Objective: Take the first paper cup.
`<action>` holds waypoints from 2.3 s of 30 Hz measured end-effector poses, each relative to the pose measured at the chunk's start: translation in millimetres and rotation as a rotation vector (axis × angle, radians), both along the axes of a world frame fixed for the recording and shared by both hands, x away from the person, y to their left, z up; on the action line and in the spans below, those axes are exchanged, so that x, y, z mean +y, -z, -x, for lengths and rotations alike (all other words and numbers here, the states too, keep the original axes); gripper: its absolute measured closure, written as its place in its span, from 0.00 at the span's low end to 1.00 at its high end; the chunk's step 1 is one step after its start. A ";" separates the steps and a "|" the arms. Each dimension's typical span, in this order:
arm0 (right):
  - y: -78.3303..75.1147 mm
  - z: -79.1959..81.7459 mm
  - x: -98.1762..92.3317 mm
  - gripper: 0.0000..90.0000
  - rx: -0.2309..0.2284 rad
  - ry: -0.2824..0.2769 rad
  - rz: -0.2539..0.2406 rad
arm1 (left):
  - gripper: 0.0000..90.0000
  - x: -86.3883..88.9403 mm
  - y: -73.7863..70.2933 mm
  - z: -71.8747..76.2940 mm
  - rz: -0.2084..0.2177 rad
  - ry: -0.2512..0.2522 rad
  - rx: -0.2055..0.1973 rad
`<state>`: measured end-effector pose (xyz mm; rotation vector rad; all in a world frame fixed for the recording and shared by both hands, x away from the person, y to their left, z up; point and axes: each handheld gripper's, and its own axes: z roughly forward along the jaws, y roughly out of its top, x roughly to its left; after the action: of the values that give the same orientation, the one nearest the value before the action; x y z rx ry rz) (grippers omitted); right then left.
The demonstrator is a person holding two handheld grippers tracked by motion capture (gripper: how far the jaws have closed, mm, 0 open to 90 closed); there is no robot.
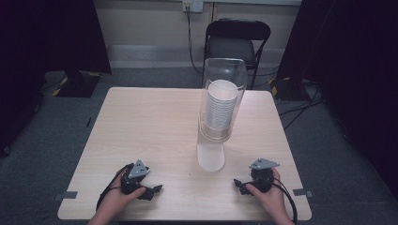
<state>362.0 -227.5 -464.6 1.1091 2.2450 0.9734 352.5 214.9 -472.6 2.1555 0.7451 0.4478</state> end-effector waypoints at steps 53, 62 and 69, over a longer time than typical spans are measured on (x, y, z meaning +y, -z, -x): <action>-84.7 -44.1 97.3 0.37 -0.382 -0.078 -0.321 | 0.08 -2.5 0.3 -2.3 0.001 -0.009 0.012; -78.9 -43.6 94.9 0.38 -0.400 -0.098 -0.342 | 0.08 -3.2 0.6 -2.3 0.008 -0.015 0.012; -77.4 -42.8 95.2 0.39 -0.411 -0.099 -0.333 | 0.07 -3.4 0.7 -2.4 0.008 -0.017 0.012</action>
<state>404.8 -132.3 -387.2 0.8320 1.8608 1.5051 354.9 211.4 -473.4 2.1477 0.7710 0.4399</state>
